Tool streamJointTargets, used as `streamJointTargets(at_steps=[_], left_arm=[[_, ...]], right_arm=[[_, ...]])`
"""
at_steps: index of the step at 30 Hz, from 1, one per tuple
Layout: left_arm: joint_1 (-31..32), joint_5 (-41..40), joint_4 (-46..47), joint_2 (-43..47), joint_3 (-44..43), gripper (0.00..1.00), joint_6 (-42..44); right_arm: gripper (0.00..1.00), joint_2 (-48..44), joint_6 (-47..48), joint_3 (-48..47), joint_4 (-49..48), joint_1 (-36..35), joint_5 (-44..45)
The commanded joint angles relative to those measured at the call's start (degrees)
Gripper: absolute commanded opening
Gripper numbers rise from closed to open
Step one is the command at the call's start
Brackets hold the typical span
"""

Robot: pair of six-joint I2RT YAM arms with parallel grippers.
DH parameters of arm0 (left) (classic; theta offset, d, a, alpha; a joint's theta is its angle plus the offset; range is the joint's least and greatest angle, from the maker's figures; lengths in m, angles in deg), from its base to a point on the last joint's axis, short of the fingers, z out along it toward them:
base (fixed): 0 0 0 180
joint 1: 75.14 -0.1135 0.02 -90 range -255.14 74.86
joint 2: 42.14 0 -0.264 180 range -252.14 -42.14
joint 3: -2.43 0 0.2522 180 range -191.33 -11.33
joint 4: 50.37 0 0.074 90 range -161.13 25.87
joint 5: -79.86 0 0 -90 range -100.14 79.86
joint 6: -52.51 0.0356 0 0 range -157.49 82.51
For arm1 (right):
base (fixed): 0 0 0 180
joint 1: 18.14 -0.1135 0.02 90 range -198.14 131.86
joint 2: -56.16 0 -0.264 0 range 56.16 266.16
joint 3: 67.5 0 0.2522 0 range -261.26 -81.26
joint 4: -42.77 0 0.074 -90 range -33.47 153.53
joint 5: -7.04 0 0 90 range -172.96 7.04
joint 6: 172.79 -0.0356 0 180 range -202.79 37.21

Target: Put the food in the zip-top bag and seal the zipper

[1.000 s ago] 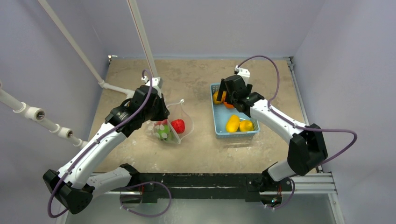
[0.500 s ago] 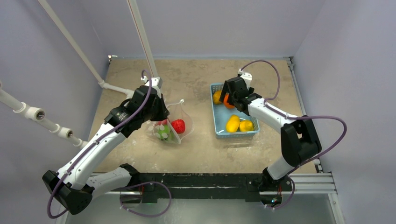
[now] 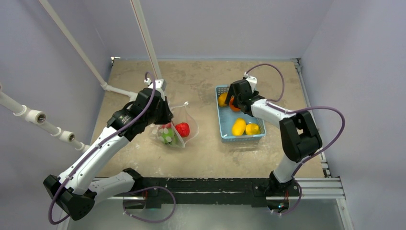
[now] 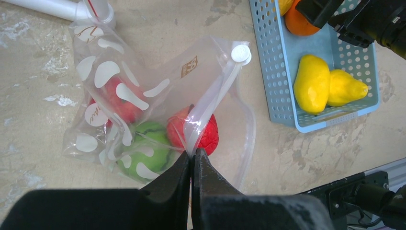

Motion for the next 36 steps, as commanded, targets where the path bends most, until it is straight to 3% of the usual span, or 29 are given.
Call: streamJointTargets(at_steps=[1,6,11,17,22,30,36], left_arm=[[0.06,-0.75,1.25,0.65,-0.92,0.0,0.12],[0.06,-0.84,1.21,0.46,-0.67,0.0,0.11],[0.05,-0.75,1.42,0.59,-0.33,0.0,-0.16],[0.06,-0.67,1.45,0.8,-0.13,0.0,-0.38],[0.06,-0.73,1.58,0.82,-0.1,0.0,-0.49],[0.06,-0.75,1.82,0.64,-0.04,0.0,-0.65],[0.06,-0.77,1.95,0.39,-0.11,0.0,-0.74]], right_arm=[[0.93,0.53,-0.46,0.24,-2.89,0.51,-0.24],[0.87,0.81,-0.48,1.35,-3.72,0.81,-0.23],[0.72,-0.72,-0.23,2.23,-3.99,0.9,-0.67],[0.4,-4.13,0.28,2.73,-3.05,0.93,-1.55],[0.2,-8.06,0.98,1.95,-1.69,0.9,-3.07],[0.12,-15.53,4.61,0.02,-0.76,0.76,-8.92],[0.12,-20.72,9.49,-1.01,-1.89,-0.7,-16.63]])
